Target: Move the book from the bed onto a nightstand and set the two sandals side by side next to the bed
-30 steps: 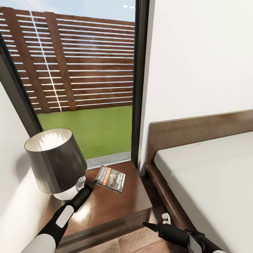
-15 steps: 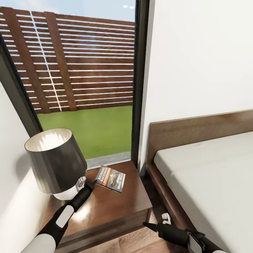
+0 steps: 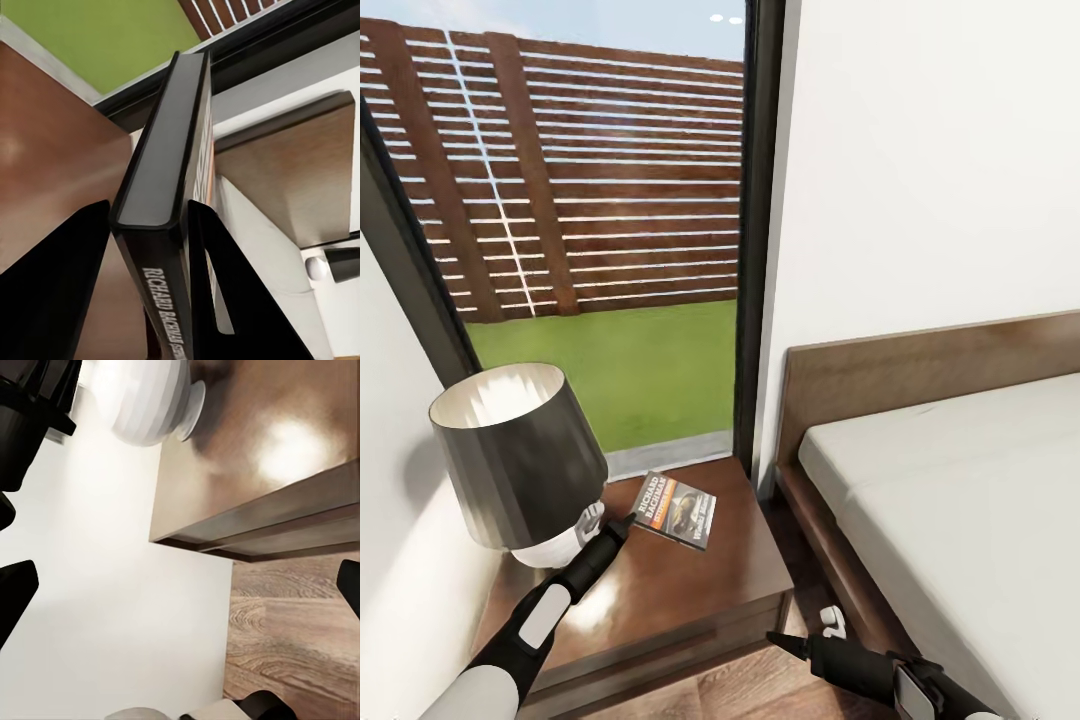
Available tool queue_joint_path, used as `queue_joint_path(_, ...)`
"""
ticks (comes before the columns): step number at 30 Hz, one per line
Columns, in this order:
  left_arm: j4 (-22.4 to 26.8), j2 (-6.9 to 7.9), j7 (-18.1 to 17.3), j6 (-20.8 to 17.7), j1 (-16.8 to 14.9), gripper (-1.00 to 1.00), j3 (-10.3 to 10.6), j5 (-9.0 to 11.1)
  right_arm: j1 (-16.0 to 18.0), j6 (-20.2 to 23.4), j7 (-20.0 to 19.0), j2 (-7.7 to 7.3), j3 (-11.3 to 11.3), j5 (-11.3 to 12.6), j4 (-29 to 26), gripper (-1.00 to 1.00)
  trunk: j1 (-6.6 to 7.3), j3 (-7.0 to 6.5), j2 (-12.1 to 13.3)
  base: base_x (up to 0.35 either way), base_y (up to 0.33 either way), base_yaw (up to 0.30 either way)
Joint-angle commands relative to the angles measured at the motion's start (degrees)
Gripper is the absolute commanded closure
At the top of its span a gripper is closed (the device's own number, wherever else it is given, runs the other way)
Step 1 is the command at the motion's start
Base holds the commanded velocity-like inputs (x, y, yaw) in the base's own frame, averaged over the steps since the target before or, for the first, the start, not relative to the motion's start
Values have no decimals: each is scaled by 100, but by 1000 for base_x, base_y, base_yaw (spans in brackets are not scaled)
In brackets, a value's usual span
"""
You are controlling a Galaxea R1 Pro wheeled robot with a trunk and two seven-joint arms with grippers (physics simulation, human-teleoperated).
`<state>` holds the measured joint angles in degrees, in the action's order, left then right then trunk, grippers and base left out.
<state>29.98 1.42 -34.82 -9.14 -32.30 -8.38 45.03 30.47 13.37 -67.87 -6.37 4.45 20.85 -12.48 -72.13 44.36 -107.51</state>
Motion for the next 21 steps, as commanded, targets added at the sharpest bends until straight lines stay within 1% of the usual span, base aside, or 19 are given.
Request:
queue_joint_path(1, -1, -2, -21, -61, -4, 100, -15, 59, 3, 51, -7, -5, 45, 60, -3, -100, -22, 23, -44, 0, 0, 0)
queue_joint_path(21, -1, -2, -7, -61, -4, 100, -22, 59, 3, 51, -7, -5, 38, 60, 0, -100, -461, 382, -846, 0, 0, 0)
